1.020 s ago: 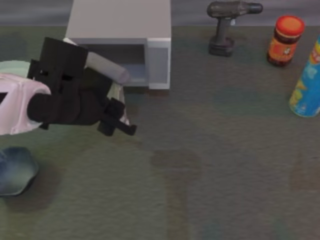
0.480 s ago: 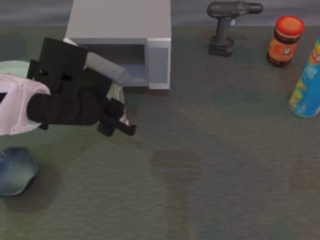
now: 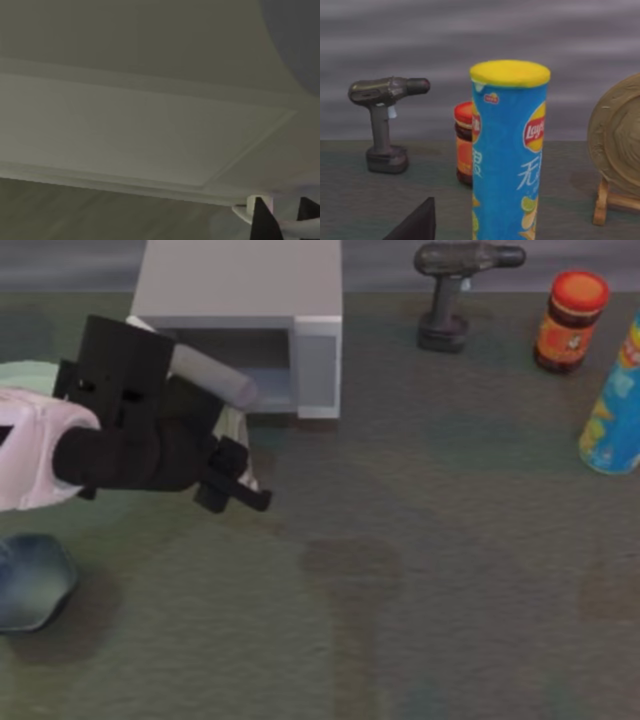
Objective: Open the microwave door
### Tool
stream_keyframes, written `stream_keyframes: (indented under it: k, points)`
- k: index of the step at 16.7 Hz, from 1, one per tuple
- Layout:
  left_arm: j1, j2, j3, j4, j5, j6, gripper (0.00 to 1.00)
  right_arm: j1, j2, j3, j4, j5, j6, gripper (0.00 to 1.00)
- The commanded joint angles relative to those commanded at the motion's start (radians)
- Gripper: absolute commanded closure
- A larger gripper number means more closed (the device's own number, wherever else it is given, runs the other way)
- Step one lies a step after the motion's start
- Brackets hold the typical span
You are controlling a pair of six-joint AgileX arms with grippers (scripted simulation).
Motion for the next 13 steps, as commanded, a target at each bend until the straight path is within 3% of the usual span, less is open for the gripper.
stream_keyframes:
  k: [13]
  points:
    - [0.048, -0.023, -0.02, -0.026, 0.08, 0.101, 1.0, 0.0, 0.0, 0.0, 0.0, 0.0, 0.0, 0.0]
